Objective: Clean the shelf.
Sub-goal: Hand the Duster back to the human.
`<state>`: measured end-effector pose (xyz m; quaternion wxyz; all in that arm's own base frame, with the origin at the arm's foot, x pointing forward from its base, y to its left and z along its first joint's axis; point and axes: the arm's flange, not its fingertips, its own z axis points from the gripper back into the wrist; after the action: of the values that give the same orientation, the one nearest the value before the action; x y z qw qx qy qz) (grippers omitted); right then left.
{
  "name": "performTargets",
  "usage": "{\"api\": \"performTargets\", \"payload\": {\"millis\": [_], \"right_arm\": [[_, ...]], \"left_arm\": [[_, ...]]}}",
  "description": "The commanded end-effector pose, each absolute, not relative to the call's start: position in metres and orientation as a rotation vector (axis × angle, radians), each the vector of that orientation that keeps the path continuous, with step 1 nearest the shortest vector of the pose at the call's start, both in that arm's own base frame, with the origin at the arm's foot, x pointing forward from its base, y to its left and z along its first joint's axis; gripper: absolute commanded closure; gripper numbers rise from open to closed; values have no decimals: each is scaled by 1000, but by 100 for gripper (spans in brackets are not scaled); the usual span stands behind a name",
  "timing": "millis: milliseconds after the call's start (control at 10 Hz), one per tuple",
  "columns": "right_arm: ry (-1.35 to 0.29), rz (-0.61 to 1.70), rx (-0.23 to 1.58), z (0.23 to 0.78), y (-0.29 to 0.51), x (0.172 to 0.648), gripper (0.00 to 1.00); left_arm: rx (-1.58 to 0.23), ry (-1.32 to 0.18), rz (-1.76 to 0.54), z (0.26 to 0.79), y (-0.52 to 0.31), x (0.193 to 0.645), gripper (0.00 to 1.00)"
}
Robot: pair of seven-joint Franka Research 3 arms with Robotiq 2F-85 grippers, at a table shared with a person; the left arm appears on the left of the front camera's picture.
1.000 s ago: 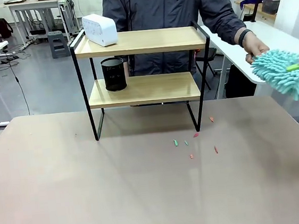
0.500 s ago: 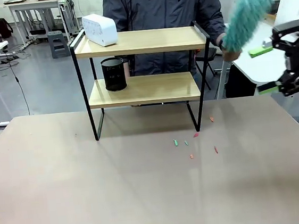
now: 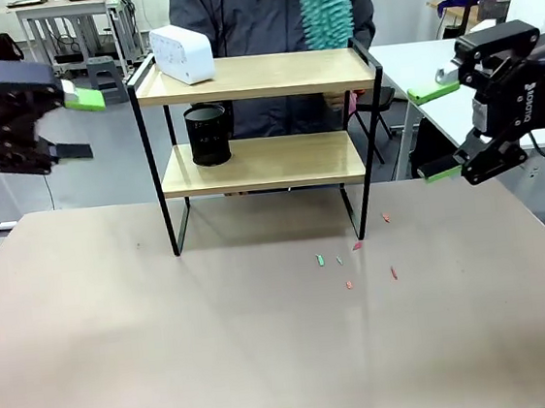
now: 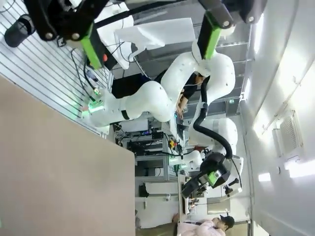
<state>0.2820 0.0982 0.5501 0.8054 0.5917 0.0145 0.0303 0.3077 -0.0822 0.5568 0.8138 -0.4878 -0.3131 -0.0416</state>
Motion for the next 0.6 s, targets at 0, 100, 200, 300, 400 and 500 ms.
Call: {"api": "performTargets", "payload": {"millis": [0, 100, 200, 300, 400, 500], "right_arm": [[14, 45, 1242, 550, 92, 284, 0], [14, 45, 1242, 550, 92, 284, 0], [14, 45, 1242, 550, 92, 284, 0], [14, 45, 1242, 550, 92, 284, 0], [14, 45, 1242, 550, 92, 284, 0], [14, 45, 1242, 550, 92, 284, 0]], "left_arm": [[-1027, -726, -151, 576, -70, 292, 0], [-1027, -726, -151, 576, -70, 292, 0], [-1027, -726, -151, 576, -70, 292, 0], [-1027, -726, -151, 576, -70, 292, 0], [-1027, -726, -151, 576, -70, 292, 0], [-1027, -726, -151, 576, -70, 292, 0]]}}
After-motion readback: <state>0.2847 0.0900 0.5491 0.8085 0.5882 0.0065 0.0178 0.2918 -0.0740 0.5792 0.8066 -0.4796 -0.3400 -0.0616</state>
